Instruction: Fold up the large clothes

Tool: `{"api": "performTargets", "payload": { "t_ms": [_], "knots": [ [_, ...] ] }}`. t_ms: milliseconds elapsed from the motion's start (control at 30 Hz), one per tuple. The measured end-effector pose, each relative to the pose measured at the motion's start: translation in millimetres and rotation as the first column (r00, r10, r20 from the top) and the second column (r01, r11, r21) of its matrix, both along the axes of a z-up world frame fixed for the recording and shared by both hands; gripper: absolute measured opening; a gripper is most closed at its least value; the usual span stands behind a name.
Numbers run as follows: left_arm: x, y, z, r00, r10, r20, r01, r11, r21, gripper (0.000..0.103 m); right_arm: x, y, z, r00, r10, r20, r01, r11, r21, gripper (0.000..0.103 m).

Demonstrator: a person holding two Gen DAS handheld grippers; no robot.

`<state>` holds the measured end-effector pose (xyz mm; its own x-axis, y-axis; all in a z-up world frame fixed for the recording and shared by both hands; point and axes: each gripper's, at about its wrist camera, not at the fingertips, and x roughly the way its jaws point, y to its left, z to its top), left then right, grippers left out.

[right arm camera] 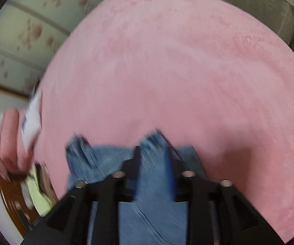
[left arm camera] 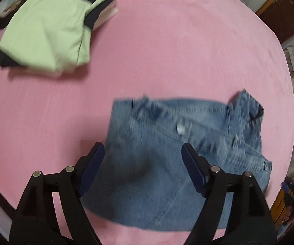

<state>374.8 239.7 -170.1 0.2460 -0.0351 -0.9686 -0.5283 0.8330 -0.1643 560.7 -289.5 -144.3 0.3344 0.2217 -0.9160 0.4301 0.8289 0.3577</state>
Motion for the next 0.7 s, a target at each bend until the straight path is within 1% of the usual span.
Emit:
{"api": "performTargets", "payload": {
  "t_ms": [67, 100, 133, 200, 267, 333, 367, 400, 433, 500, 533, 600, 667, 700],
  "knots": [
    [-14.2, -18.1, 0.8, 1.000, 0.012, 0.007, -0.012, 1.000, -0.016, 0.075, -11.2, 8.6, -5.2, 0.996, 0.088, -0.028, -0.089, 0.995, -0.049, 0.033],
    [-19.8, -27.9, 2.6, 1.000, 0.014, 0.013, -0.014, 1.000, -0.017, 0.075, -16.3, 13.1, -10.1, 0.988, 0.145, -0.044, -0.148, 0.987, -0.062, 0.034],
    [-26.6, -40.8, 5.4, 1.000, 0.014, 0.020, -0.014, 1.000, -0.008, 0.075, -22.9, 16.6, -16.6, 0.978, 0.200, -0.057, -0.204, 0.977, -0.067, 0.034],
    [-32.7, -62.0, 10.5, 1.000, 0.007, 0.019, -0.007, 1.000, 0.013, 0.075, -30.8, 22.5, -29.5, 0.958, 0.277, -0.077, -0.282, 0.957, -0.072, 0.034],
    [-38.1, -82.5, 17.8, 1.000, -0.002, 0.028, 0.001, 1.000, 0.018, 0.075, -32.4, 25.3, -47.7, 0.939, 0.330, -0.094, -0.338, 0.937, -0.086, 0.034],
    [-45.1, -101.2, 27.0, 0.999, -0.017, 0.048, 0.017, 1.000, 0.010, 0.075, -32.4, 32.6, -74.0, 0.915, 0.385, -0.121, -0.398, 0.910, -0.117, 0.034],
    [-48.2, -107.2, 29.2, 0.998, -0.025, 0.050, 0.024, 1.000, 0.010, 0.075, -30.1, 36.6, -81.9, 0.902, 0.408, -0.138, -0.426, 0.894, -0.136, 0.034],
    [-51.7, -114.6, 31.1, 0.998, -0.035, 0.051, 0.034, 0.999, 0.012, 0.075, -28.4, 39.4, -89.5, 0.889, 0.432, -0.153, -0.452, 0.882, -0.137, 0.033],
    [-55.5, -122.8, 31.5, 0.998, -0.045, 0.051, 0.044, 0.999, 0.017, 0.075, -27.4, 41.3, -96.5, 0.875, 0.460, -0.155, -0.477, 0.873, -0.105, 0.033],
    [-62.8, -136.8, 31.0, 0.997, -0.063, 0.044, 0.062, 0.998, 0.030, 0.075, -25.2, 45.2, -110.6, 0.845, 0.512, -0.155, -0.521, 0.853, -0.022, 0.000],
    [-66.6, -143.4, 30.3, 0.997, -0.072, 0.038, 0.070, 0.997, 0.037, 0.075, -27.5, 48.1, -113.4, 0.835, 0.525, -0.165, -0.536, 0.844, -0.023, 0.000],
    [-74.2, -155.1, 27.5, 0.996, -0.086, 0.023, 0.085, 0.995, 0.047, 0.075, -37.9, 54.8, -107.1, 0.815, 0.557, -0.161, -0.572, 0.818, -0.068, 0.000],
    [-80.1, -161.3, 25.0, 0.995, -0.095, 0.017, 0.094, 0.995, 0.042, 0.075, -48.2, 52.3, -101.9, 0.820, 0.548, -0.167, -0.568, 0.815, -0.112, 0.000],
    [-83.1, -164.6, 24.8, 0.995, -0.099, 0.013, 0.099, 0.994, 0.040, 0.075, -53.1, 46.1, -101.0, 0.833, 0.519, -0.190, -0.547, 0.826, -0.139, 0.000]
  ]
}}
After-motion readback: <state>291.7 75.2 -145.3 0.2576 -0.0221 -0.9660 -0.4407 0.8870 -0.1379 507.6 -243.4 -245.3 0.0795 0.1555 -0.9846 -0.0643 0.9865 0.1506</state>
